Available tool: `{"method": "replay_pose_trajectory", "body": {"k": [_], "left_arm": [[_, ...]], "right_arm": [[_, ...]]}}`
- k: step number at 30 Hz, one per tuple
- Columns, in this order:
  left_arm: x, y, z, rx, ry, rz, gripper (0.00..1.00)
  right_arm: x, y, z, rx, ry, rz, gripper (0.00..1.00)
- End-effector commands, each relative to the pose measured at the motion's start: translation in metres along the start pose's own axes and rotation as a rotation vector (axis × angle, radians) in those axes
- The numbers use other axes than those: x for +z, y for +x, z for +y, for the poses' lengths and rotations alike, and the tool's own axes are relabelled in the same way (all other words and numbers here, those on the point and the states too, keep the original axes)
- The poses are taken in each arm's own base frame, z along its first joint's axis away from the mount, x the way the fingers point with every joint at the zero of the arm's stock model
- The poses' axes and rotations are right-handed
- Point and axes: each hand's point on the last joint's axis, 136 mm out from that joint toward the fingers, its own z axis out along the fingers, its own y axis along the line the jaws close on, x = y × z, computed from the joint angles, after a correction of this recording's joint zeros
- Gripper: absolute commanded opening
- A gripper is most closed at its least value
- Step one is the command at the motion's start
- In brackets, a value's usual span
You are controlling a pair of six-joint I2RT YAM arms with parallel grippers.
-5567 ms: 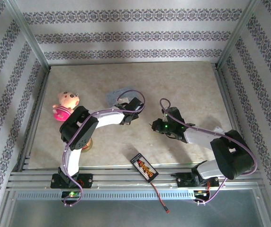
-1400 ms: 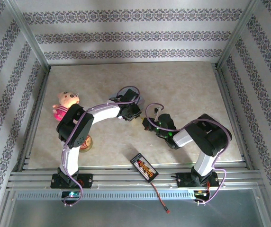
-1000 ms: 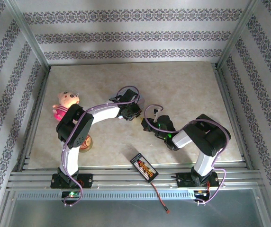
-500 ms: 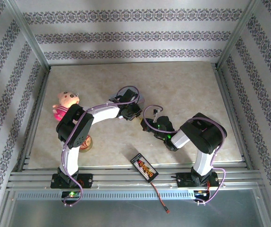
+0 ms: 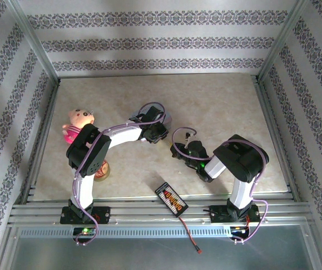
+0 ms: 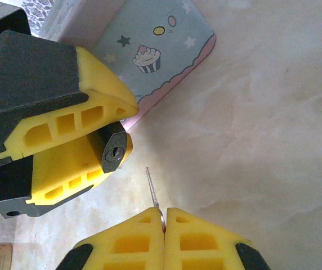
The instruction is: Unlock the padlock with the key
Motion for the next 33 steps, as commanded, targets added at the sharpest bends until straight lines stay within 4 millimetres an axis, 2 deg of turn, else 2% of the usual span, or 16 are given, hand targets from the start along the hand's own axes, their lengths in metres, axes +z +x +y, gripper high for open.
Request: {"method": "replay_pose_trajectory", "body": {"k": [1,20,33], "left_arm": [[-0.009,-0.001,-0.003,-0.045,0.025,0.019,0.20],[-0.004,0.000,-0.001,-0.052,0.027,0.026,0.20],[-0.004,0.001,-0.002,-0.051,0.033,0.032,0.20]], "right_arm": [[0.000,0.000,0.002,0.000,-0.014,-0.019,0.00],[0.006,-0.002,0.028,-0.058,-0.092,-0.015,0.00],[0.009,-0.006,0.032,-0.063,-0.100,-0.028,0.00]]}}
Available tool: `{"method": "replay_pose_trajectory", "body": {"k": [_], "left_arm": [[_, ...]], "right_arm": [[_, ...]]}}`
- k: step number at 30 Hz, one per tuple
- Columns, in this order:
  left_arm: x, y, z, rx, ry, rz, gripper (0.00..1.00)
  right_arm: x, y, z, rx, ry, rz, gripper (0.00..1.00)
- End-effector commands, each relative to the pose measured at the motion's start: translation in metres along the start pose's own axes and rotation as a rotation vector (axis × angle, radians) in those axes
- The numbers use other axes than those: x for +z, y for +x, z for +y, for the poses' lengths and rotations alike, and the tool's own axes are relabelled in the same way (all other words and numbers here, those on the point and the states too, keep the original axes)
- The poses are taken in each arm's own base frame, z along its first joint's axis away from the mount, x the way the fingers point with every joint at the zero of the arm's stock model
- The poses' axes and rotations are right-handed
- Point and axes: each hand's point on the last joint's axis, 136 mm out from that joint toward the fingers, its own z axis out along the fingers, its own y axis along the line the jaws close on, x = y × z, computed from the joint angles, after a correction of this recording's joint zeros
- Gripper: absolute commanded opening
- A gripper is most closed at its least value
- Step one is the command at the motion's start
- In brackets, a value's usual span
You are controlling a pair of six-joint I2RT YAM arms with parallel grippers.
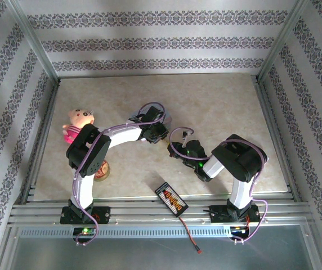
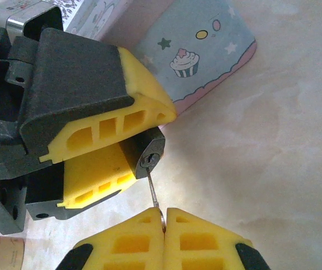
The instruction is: Unlock the padlock with the key
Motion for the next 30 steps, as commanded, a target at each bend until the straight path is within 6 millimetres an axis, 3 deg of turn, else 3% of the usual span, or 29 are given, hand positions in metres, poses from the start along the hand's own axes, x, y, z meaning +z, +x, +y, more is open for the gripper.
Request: {"method": "replay_pose_trajectory", "body": {"k": [1,15,22,30], "left_arm": [[-0.004,0.001,-0.002,-0.051,0.031,0.032,0.20],[-0.003,0.003,-0.002,-0.045,0.027,0.043,0.20],[-0.002,0.004,-0.001,-0.051,0.028,0.048,0.20],[-0.001,0.005,0.000,-0.056,0.028,0.051,0.19]], "right_arm": [[0.005,-0.007,0.014,-0.023,-0.046,-0.026,0.00],[0.013,-0.015,0.017,-0.020,-0.046,-0.053,0.00],[0.008,-0.022,0.008,-0.005,-0.007,-0.097,0.00],[0.005,-0.027,0.012,-0.012,-0.014,-0.113,0.00]]}}
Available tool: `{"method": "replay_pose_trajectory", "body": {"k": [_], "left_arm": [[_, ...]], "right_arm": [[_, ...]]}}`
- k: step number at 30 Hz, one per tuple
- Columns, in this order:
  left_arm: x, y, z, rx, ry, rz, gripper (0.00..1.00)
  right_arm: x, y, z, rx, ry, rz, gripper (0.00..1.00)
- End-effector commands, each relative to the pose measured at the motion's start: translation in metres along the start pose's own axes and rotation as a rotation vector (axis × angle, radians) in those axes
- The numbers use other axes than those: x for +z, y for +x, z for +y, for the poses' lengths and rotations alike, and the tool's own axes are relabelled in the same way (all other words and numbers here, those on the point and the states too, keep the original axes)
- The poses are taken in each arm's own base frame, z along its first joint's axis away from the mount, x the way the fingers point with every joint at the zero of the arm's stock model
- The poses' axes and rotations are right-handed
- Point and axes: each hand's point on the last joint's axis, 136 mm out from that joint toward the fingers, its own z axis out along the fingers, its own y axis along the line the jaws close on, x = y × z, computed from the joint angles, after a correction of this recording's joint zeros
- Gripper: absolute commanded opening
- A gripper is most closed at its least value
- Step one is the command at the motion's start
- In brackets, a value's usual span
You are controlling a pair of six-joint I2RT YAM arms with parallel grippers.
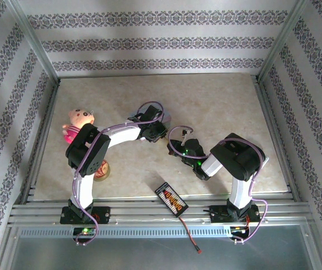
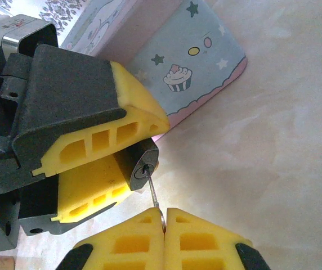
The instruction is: Unlock the padlock with the key
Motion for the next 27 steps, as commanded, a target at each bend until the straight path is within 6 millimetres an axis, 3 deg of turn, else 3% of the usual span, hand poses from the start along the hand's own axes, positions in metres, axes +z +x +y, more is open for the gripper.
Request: {"method": "replay_pose_trajectory", "body": {"k": [1,14,27], "left_arm": [[-0.001,0.010,0.003,-0.042,0.009,0.053,0.19],[0.001,0.011,-0.002,-0.042,0.020,0.065,0.19],[0.002,0.012,-0.004,-0.042,0.021,0.072,0.19]], "right_arm": [[-0.002,-0.017,0.014,-0.008,-0.039,-0.071,0.00],[0.011,-0.006,0.027,0.003,-0.099,0.001,0.00],[0.007,0.007,0.015,0.032,-0.076,0.047,0.00]]}}
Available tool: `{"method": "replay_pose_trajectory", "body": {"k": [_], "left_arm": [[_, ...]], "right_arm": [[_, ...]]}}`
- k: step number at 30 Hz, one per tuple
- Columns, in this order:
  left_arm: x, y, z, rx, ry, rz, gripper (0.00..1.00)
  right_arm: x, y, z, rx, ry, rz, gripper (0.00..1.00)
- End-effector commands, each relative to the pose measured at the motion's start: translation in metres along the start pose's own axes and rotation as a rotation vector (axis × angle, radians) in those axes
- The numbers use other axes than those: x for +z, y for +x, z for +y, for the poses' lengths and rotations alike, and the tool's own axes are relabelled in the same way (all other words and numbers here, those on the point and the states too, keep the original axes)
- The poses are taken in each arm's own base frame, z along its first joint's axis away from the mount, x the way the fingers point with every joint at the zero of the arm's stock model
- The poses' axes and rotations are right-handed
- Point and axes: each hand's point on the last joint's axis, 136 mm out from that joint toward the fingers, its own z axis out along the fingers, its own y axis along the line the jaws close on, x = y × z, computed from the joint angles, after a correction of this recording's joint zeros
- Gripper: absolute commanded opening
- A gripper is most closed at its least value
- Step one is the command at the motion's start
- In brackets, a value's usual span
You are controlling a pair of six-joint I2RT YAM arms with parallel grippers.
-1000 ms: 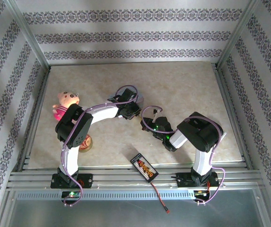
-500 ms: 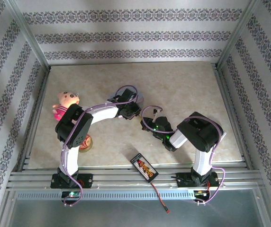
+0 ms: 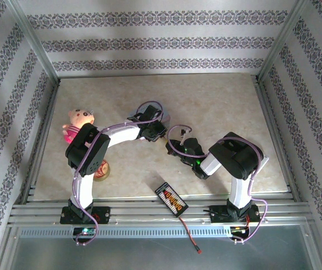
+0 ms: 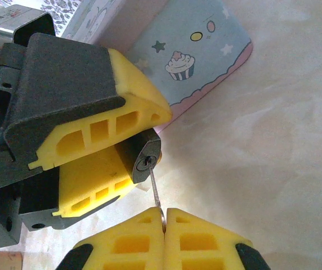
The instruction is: Unlock the padlock with the key
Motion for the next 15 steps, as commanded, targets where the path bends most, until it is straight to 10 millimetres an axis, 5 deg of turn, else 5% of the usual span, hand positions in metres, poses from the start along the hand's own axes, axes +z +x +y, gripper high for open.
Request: {"method": "replay_pose_trajectory", "body": {"k": [1,15], "left_arm": [[0.001,0.016,-0.005,-0.039,0.018,0.079,0.19],[0.001,0.017,0.000,-0.067,0.021,0.079,0.18]], "right_arm": [[0.001,0.003,0.011,0.010,-0.052,0.016,0.00],[0.001,0.009,-0.004,0.061,-0.026,0.026,0.00]]}}
